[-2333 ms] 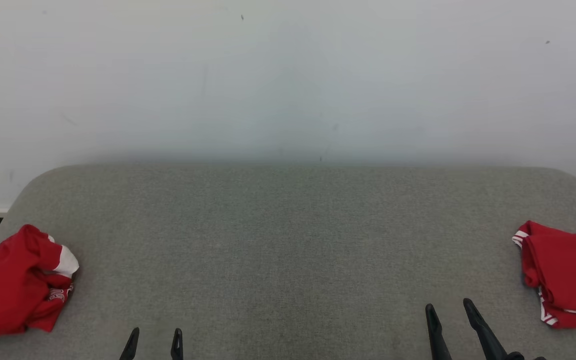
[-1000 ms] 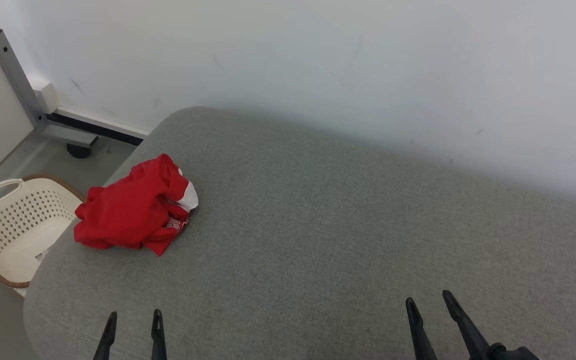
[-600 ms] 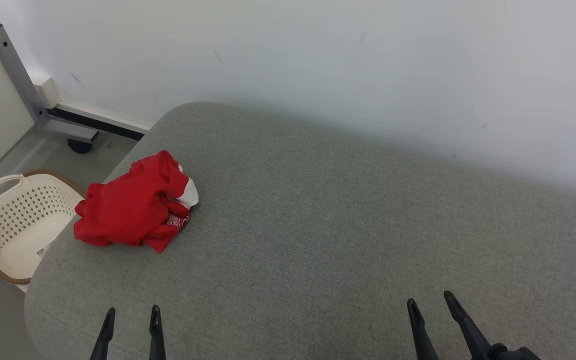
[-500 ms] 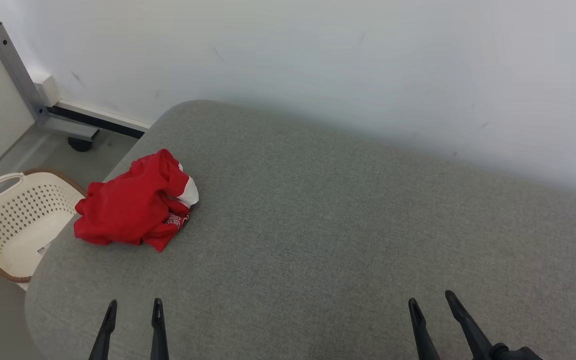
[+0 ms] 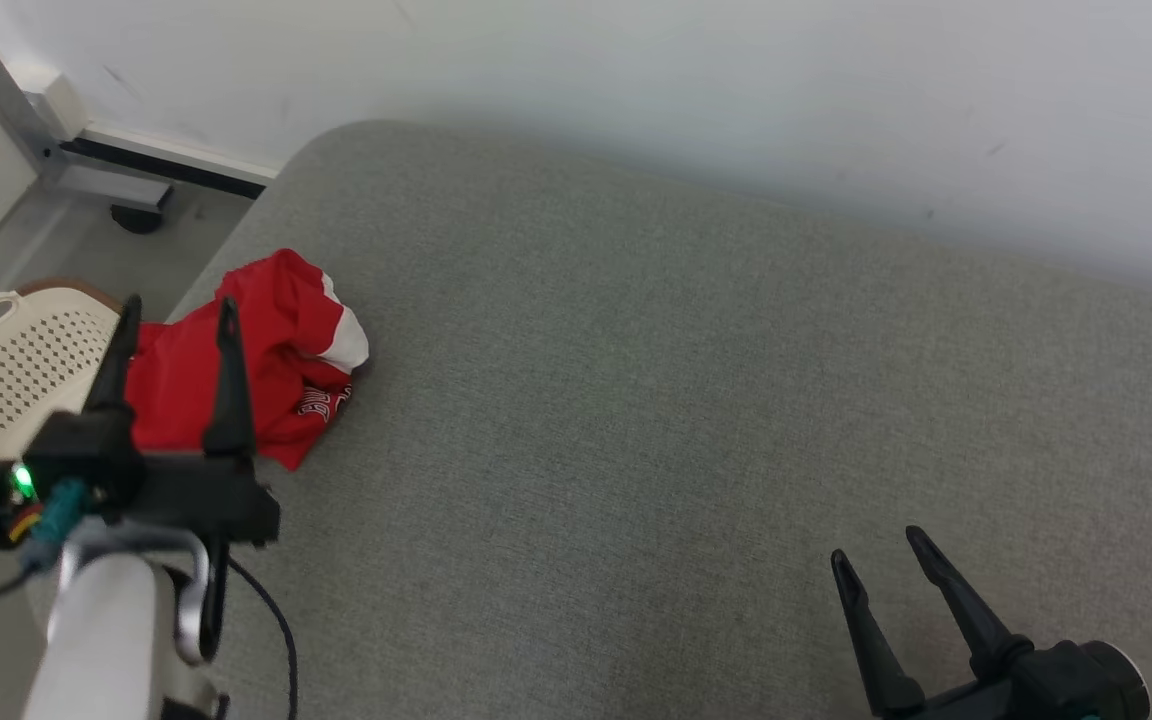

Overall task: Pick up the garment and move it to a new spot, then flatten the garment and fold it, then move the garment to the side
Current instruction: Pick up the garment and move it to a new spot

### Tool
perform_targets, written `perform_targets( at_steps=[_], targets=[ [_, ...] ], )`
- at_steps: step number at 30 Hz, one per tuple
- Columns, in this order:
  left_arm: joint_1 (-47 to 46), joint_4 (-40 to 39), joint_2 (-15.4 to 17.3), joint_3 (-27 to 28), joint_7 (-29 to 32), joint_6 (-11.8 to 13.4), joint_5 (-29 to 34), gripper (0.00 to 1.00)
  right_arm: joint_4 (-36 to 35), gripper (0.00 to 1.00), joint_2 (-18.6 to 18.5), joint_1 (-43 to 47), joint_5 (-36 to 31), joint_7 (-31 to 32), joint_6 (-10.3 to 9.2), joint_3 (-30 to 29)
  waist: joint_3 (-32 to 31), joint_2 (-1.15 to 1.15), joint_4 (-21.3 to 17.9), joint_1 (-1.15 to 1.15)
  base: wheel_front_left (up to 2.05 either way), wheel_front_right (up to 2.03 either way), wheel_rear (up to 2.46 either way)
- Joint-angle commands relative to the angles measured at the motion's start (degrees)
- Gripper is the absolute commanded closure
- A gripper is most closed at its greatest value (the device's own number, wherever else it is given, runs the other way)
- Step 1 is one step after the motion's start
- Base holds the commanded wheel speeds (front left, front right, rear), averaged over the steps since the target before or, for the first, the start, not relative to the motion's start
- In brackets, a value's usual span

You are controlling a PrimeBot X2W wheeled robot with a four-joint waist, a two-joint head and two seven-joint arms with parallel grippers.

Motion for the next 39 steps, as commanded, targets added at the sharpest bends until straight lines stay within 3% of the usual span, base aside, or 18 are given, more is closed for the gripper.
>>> perform_targets(
  at_steps=[1,8,21,29,39],
  targets=[
    [-4.0,2.3,0.9,0.6,0.6,-0.1,-0.6,0.0,-0.1,0.0,-0.8,-1.0,-0.2,0.0,-0.11,0.1,3.3,-0.01,-2.4,-0.01,0.0,0.0,0.0],
    [-18.5,16.6,1.7,2.8,10.1,-0.6,-5.7,0.0,-0.6,0.0,-2.8,-2.9,-0.4,0.0,-0.11,-0.5,7.4,-0.01,-5.3,-0.01,0.0,0.0,0.0],
    [-35.4,39.3,7.0,1.6,31.3,2.2,-5.2,0.0,-1.2,0.0,-4.8,-5.8,-0.8,0.0,-0.11,0.1,13.0,-0.01,-8.1,-0.01,0.0,0.0,0.0],
    [-39.0,45.5,9.1,0.2,36.0,3.4,-4.1,0.0,-1.2,0.0,-5.5,-7.3,-0.9,0.0,-0.11,0.5,15.1,-0.01,-9.1,-0.01,0.0,0.0,0.0],
    [-38.6,50.7,9.0,0.1,34.1,4.4,-5.4,0.0,-1.5,0.0,-5.8,-8.0,-1.2,0.0,-0.11,0.2,16.8,-0.01,-8.9,-0.01,0.0,0.0,0.0]
  ],
)
